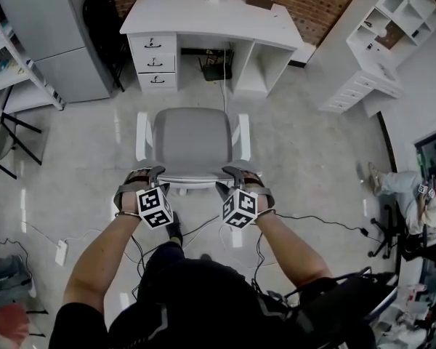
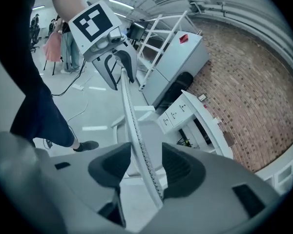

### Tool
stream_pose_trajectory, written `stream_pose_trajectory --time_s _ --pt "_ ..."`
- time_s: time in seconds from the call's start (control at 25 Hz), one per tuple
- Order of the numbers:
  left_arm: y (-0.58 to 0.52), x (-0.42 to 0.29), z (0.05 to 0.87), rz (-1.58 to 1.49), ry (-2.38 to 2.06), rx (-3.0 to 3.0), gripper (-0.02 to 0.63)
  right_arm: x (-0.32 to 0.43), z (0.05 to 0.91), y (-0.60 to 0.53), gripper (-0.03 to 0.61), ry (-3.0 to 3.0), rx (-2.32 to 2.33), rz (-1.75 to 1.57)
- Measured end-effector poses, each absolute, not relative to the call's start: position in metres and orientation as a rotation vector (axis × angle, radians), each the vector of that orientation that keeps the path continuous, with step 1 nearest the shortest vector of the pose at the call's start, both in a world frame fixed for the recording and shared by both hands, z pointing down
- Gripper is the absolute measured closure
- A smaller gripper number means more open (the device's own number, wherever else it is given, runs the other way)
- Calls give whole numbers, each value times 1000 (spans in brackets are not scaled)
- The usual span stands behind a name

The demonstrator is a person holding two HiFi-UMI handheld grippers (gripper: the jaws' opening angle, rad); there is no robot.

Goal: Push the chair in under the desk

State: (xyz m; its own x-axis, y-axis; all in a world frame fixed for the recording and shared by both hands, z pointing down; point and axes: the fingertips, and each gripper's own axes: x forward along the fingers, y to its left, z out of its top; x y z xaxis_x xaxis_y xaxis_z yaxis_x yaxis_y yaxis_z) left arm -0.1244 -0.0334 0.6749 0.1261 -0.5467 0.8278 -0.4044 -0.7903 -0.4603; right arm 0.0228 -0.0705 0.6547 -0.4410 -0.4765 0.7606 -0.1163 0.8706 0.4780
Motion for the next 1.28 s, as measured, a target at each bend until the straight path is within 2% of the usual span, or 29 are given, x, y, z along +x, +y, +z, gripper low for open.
stream_pose_trajectory --time_s 0.08,0.16,0.56,1.28 --pt "-38 -123 682 -1763 937 -2267 408 24 666 -73 371 -1973 408 -450" --pt "-41 -122 686 -1765 934 -2289 468 26 673 -75 374 -1954 401 -447" --pt "-44 -122 689 -1806 875 -2349 479 27 679 -79 416 -1981 326 -334" --pt "-71 -123 690 -1887 864 -2466 482 24 683 -115 414 -1964 294 -354"
